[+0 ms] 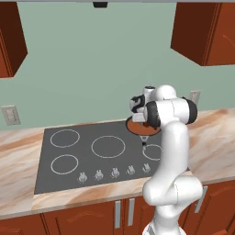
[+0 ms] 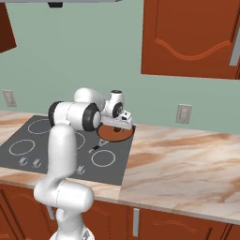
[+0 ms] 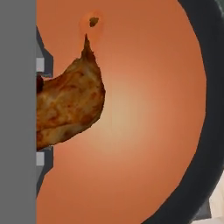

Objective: Retrieve the chicken drumstick from the fridge and place it on the saucepan with marinade on the stove.

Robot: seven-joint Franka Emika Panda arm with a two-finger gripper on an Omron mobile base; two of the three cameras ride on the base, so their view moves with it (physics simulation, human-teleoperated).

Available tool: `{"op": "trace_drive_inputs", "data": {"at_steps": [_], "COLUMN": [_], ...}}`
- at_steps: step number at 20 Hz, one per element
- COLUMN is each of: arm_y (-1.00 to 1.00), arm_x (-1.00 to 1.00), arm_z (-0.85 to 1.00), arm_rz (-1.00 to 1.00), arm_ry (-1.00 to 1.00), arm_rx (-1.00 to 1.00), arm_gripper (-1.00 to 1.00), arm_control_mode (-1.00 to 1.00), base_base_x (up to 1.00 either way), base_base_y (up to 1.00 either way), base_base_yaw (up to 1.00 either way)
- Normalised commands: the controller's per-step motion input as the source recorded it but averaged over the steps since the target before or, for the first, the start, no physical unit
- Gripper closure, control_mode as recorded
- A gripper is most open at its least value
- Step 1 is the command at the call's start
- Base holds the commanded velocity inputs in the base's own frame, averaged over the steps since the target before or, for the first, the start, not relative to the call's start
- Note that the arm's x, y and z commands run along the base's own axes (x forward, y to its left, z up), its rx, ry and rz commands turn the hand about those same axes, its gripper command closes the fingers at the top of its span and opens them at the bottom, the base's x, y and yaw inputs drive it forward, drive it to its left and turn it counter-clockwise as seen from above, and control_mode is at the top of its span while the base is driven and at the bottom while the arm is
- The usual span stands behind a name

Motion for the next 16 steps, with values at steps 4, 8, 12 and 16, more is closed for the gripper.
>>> {"op": "trace_drive_inputs", "data": {"at_steps": [4, 8, 12, 16], "arm_y": [0.06, 0.01, 0.04, 0.00], "arm_x": [0.00, 0.00, -0.25, -0.88], "arm_z": [0.09, 0.37, 0.58, 0.59], "arm_rz": [-0.01, -0.06, -0.09, -0.14], "arm_ry": [0.10, 0.07, 0.04, 0.07], "arm_rx": [-0.08, -0.04, 0.00, 0.02], "arm_gripper": [-1.00, -1.00, -1.00, -1.00], "arm_control_mode": [-1.00, -1.00, -1.00, -1.00], "base_base_x": [0.00, 0.00, 0.00, 0.00], "base_base_y": [0.00, 0.00, 0.00, 0.00], "base_base_yaw": [0.00, 0.00, 0.00, 0.00]}}
